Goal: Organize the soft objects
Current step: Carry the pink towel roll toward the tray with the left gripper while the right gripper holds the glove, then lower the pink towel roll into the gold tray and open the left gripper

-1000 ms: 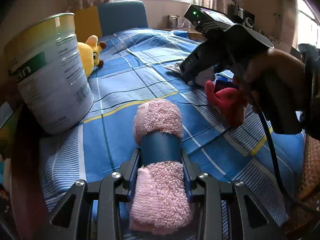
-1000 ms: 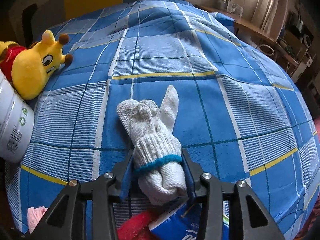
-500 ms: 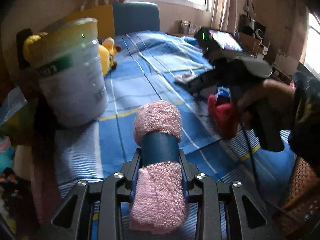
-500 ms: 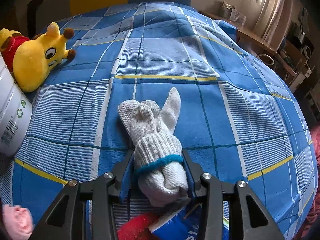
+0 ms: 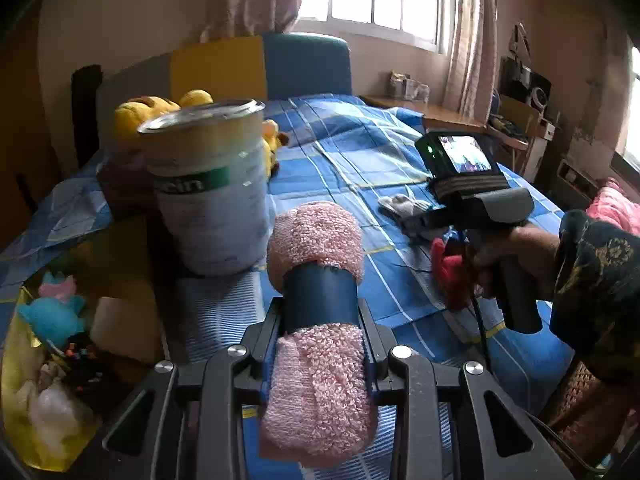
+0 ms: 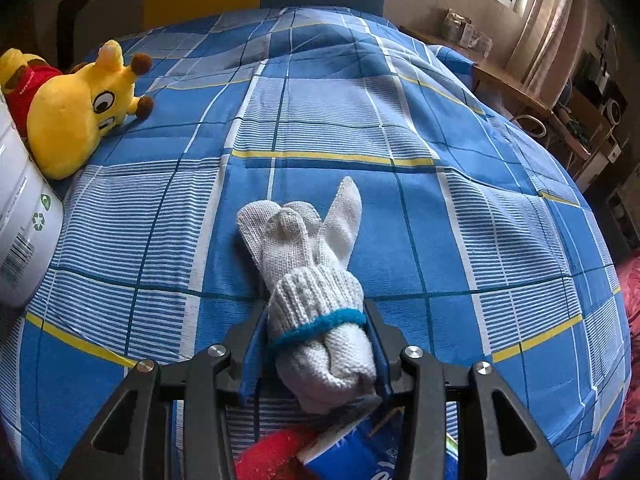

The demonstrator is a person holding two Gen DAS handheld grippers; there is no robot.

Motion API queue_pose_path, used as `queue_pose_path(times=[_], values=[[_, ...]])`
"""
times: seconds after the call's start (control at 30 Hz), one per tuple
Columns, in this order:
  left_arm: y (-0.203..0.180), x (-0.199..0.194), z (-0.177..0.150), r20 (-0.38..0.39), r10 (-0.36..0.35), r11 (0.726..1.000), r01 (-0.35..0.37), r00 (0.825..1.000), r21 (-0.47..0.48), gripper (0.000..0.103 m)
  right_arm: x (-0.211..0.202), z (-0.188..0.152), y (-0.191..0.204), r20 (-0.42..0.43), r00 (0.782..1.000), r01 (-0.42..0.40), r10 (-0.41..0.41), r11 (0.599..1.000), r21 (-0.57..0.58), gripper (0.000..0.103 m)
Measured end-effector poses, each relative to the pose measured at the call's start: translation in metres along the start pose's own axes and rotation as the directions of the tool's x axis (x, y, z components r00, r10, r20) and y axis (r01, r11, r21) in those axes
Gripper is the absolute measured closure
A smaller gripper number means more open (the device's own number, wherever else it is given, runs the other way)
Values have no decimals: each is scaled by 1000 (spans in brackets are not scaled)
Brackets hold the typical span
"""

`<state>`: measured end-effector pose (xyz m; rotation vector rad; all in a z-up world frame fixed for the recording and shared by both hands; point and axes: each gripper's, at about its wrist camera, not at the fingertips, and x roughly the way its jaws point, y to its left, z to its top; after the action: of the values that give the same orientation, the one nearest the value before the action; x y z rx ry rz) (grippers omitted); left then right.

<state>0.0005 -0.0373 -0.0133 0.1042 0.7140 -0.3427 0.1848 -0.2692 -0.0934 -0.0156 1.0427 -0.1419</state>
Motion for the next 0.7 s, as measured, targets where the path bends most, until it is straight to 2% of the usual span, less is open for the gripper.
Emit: queue_pose_path(times=[0.23,0.5,0.63,0.7], values=[[20,-17,1,7,36,999,-35,999,-41,70,-2,0,1,3,1000,7,-7,1000,-12,59],[59,-23,-7,-27,80,988,-82,996,-133,70,-3,-1,4,8,1000,20,-20,999,-29,59],[100,-32,-13,-49,104,964,-112,993,-240,70,-3,-2,4,9,1000,24,-24,999,-32,59],[129,-42,-18,-50,129,939,-139,990,-315,70,-3,-2,3,9,1000,25,-25,999,-33,59]])
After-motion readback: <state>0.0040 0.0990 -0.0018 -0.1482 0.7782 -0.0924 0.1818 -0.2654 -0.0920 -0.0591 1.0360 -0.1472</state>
